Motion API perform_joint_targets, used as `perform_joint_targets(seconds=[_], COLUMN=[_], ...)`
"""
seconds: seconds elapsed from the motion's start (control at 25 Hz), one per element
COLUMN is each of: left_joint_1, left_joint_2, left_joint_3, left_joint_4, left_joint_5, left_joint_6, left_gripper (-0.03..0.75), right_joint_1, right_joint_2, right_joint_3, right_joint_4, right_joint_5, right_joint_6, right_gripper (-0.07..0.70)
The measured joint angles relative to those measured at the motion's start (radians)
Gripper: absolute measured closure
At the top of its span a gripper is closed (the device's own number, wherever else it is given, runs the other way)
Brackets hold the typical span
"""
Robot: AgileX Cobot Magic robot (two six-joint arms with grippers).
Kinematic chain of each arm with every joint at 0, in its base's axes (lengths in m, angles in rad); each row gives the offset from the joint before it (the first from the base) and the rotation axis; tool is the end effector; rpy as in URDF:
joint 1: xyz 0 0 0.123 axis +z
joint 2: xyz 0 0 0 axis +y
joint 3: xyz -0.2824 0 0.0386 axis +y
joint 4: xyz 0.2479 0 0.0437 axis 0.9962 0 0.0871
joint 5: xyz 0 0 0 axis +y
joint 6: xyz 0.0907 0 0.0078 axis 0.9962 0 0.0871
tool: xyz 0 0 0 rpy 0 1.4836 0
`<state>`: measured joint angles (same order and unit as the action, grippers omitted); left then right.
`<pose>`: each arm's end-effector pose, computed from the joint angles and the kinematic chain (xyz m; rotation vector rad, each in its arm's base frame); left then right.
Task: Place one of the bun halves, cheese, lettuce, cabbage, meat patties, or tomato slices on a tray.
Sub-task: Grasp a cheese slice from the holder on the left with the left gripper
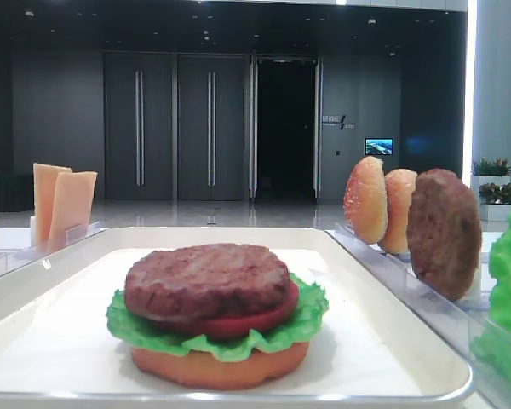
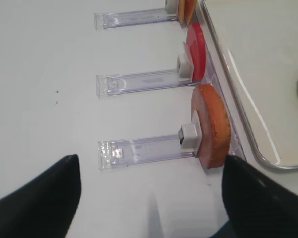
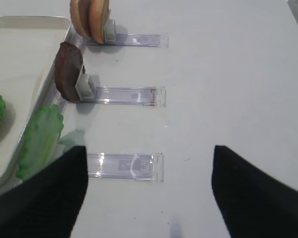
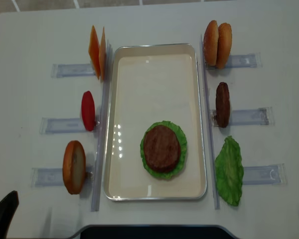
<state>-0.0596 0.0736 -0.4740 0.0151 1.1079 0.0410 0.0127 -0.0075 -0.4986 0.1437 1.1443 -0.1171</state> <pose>0.0065 0.0008 0.2661 0.1099 2.1882 0.0081 -0.0102 0.0117 0.2708 -0.1516 2.1093 0.1118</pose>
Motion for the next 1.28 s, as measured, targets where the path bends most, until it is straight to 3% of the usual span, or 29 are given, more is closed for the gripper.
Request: perform_joint_targets(seconds=[1.08, 1.28], left_joint_1=[0.0, 0.0], left_joint_2=[0.0, 0.0], left_joint_3=[0.0, 0.0], left_joint_4=[-0.004, -0.004], left_joint_5=[0.0, 0.001], left_joint_6=[-0.001, -0.002], left_gripper=[0.025, 0.088], right_joint_1=[0.0, 0.0], right_joint_2=[0.0, 0.0], right_joint_3=[0.0, 0.0], right_joint_4=[0.0, 0.0], right_joint_5=[0.0, 0.0], right_joint_6=[0.0, 0.0], right_gripper=[0.107, 0.107])
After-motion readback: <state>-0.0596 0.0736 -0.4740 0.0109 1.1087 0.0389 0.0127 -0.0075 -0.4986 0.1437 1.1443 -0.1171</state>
